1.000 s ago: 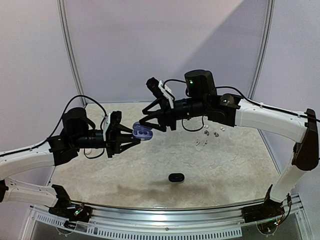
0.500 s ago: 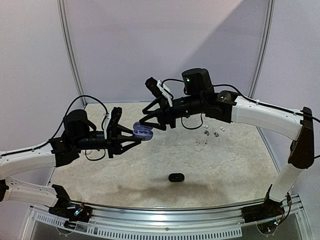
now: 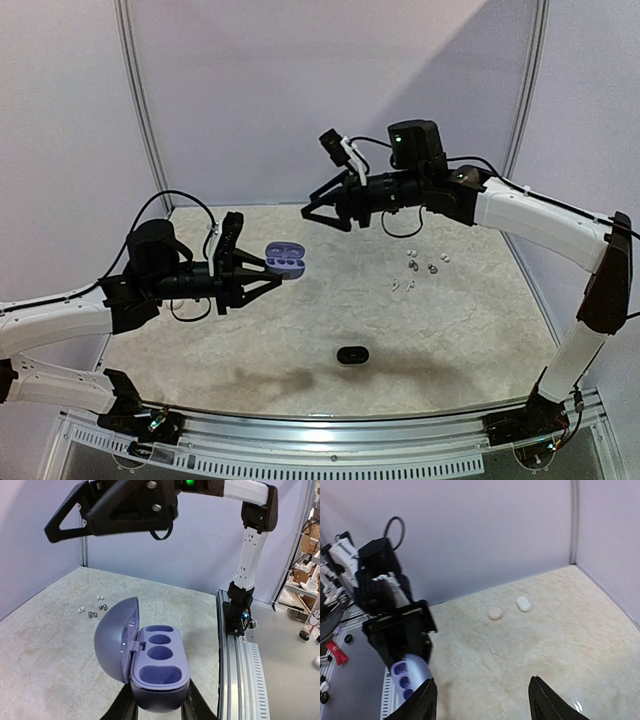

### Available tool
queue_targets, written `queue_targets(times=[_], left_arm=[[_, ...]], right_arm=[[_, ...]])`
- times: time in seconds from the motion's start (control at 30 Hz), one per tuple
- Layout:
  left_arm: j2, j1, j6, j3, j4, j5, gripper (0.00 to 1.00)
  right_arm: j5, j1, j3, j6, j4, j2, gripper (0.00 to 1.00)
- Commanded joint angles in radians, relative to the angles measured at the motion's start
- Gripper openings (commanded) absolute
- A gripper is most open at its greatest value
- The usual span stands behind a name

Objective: Insert the wireless bluetooth earbuds into the charging case

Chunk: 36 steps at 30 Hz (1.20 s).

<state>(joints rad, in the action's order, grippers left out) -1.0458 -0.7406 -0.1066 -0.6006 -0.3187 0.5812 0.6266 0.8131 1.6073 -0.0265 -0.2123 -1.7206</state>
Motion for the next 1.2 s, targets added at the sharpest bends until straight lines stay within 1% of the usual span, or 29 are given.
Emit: queue_targets(times=[0.0, 0.1, 0.13, 0.27, 0.33, 0.4, 0.47, 0.53, 0.6, 0.8, 0.93, 1.17], left_arm=[[0.002, 0.012, -0.008, 0.018, -0.026, -0.007, 0.0], [0.004, 0.012, -0.001, 0.021, -0.029, -0.006, 0.0], [0.004, 0.012, 0.002, 0.022, -0.03, -0.006, 0.0], [0.007, 0.014, 0.004, 0.025, -0.032, -0.003, 0.0], [0.008, 0.015, 0.009, 0.027, -0.033, -0.002, 0.0], [0.009, 0.016, 0.014, 0.028, -0.033, -0.001, 0.0], [0.008, 0.017, 0.018, 0.03, -0.034, -0.002, 0.0], [0.01, 0.017, 0.021, 0.032, -0.034, -0.002, 0.0], [0.012, 0.017, 0.024, 0.033, -0.036, -0.004, 0.0], [0.016, 0.018, 0.031, 0.036, -0.034, -0.006, 0.0], [0.015, 0.018, 0.032, 0.038, -0.037, -0.007, 0.0], [0.011, 0.018, 0.041, 0.037, -0.044, -0.002, 0.0]], right_arm=[[-0.222, -0.142, 0.004, -0.088, -0.158, 0.077, 0.59], [-0.437, -0.242, 0.003, -0.131, -0.324, 0.062, 0.54], [-0.462, -0.284, -0.003, -0.15, -0.367, 0.046, 0.53], [-0.451, -0.444, -0.073, -0.199, -0.428, 0.004, 0.48], [-0.467, -0.495, -0.084, -0.196, -0.462, -0.023, 0.47], [-0.509, -0.526, -0.074, -0.172, -0.507, -0.084, 0.43], [-0.533, -0.549, -0.058, -0.148, -0.541, -0.148, 0.37], [-0.524, -0.574, -0.045, -0.14, -0.554, -0.201, 0.32], [-0.522, -0.59, -0.034, -0.134, -0.562, -0.256, 0.3], [-0.535, -0.595, 0.02, -0.109, -0.582, -0.381, 0.28], [-0.548, -0.605, 0.025, -0.119, -0.564, -0.401, 0.27], [-0.519, -0.625, 0.024, -0.138, -0.522, -0.418, 0.26]])
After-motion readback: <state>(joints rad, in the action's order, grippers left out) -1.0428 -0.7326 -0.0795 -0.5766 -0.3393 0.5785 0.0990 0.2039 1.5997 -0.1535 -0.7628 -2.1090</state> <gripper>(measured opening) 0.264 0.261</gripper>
